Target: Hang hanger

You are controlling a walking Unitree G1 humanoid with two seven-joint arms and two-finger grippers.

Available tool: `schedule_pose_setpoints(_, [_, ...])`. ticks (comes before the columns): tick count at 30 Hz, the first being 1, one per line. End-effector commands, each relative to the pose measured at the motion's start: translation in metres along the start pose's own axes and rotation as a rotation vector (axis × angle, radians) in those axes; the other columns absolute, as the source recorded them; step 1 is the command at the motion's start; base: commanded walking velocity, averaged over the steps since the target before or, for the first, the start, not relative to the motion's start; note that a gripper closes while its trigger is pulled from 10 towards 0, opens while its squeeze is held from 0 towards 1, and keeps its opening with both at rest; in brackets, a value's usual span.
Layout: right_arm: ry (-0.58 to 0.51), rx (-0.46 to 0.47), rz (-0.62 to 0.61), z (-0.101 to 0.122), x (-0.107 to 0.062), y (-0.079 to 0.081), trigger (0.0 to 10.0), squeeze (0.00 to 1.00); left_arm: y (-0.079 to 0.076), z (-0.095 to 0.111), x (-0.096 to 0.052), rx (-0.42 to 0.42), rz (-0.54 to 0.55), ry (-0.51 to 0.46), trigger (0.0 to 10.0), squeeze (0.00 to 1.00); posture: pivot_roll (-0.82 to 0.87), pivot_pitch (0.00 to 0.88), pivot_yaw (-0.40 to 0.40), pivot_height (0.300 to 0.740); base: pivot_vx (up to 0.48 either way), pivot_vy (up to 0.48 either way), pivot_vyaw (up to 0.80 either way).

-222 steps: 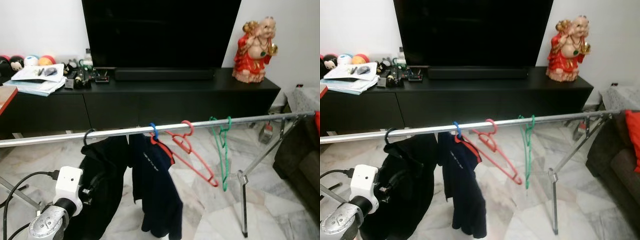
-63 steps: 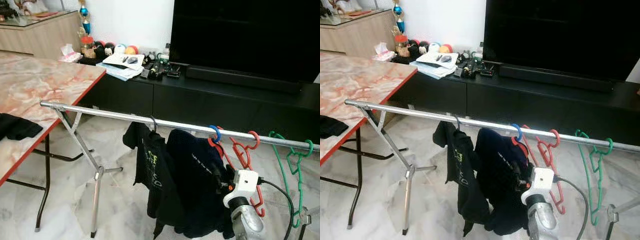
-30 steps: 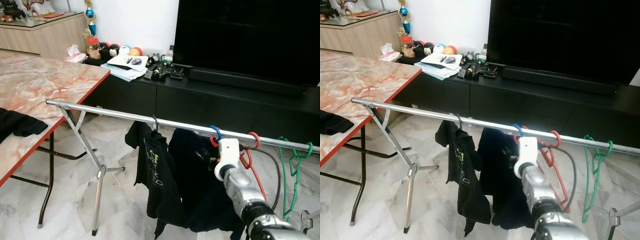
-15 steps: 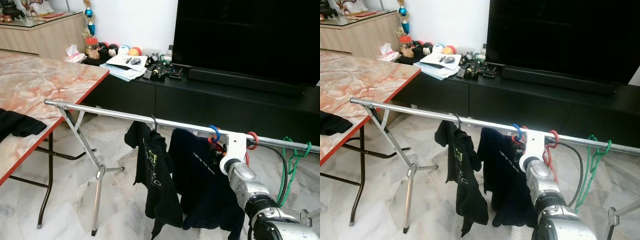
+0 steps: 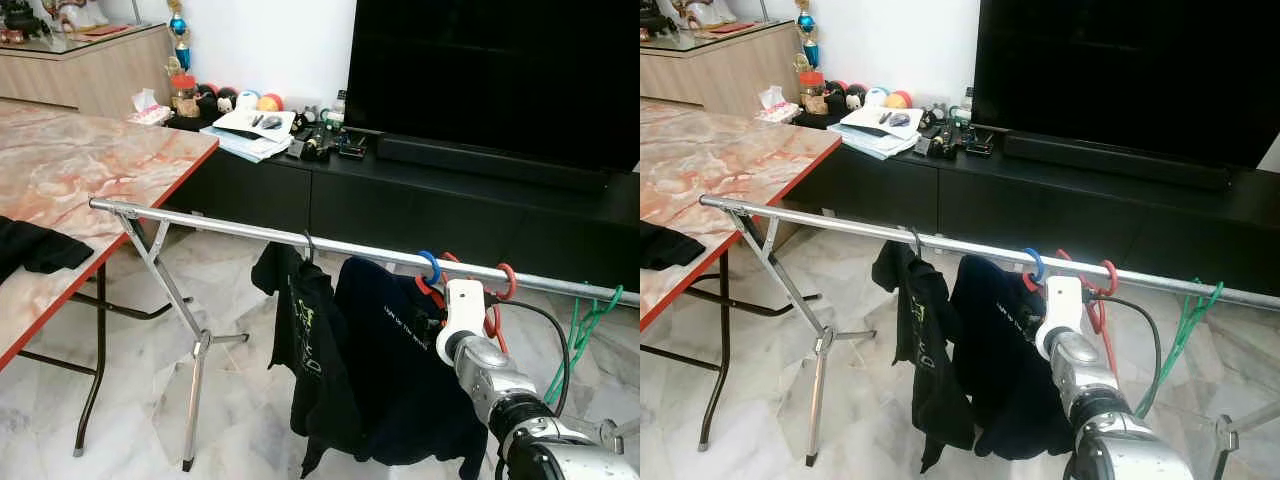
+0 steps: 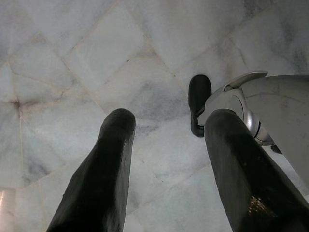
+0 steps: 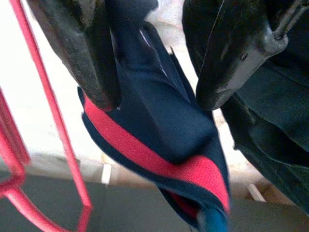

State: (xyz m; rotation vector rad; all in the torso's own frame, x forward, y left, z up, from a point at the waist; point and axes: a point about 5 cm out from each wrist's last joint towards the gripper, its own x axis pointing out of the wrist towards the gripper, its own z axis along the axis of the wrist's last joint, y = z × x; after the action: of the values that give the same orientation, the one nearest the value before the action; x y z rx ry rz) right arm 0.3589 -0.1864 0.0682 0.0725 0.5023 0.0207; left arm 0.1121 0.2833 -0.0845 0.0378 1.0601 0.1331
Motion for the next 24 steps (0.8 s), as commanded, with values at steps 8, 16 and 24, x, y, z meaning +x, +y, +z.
schedule_pose_setpoints(8, [0.020, 0.027, 0.046, 0.003, 0.002, 0.009, 10.0, 0.00, 0.000, -0.006, -0.001, -0.004, -0.002, 0.027, 10.0, 0.00, 0.19, 0.000, -0.058, 0.740, 0.000, 0.000, 0.00])
schedule_pose_setpoints(16, [0.046, 0.039, 0.097, -0.008, 0.002, 0.021, 10.0, 0.00, 0.002, -0.010, -0.002, 0.012, -0.005, 0.041, 10.0, 0.00, 0.20, 0.000, -0.053, 0.740, 0.000, 0.000, 0.00])
schedule_pose_setpoints(24, [0.045, 0.055, 0.056, -0.013, 0.001, 0.017, 10.0, 0.00, 0.003, -0.011, -0.003, 0.014, -0.004, 0.045, 10.0, 0.00, 0.21, 0.000, -0.049, 0.740, 0.000, 0.000, 0.00])
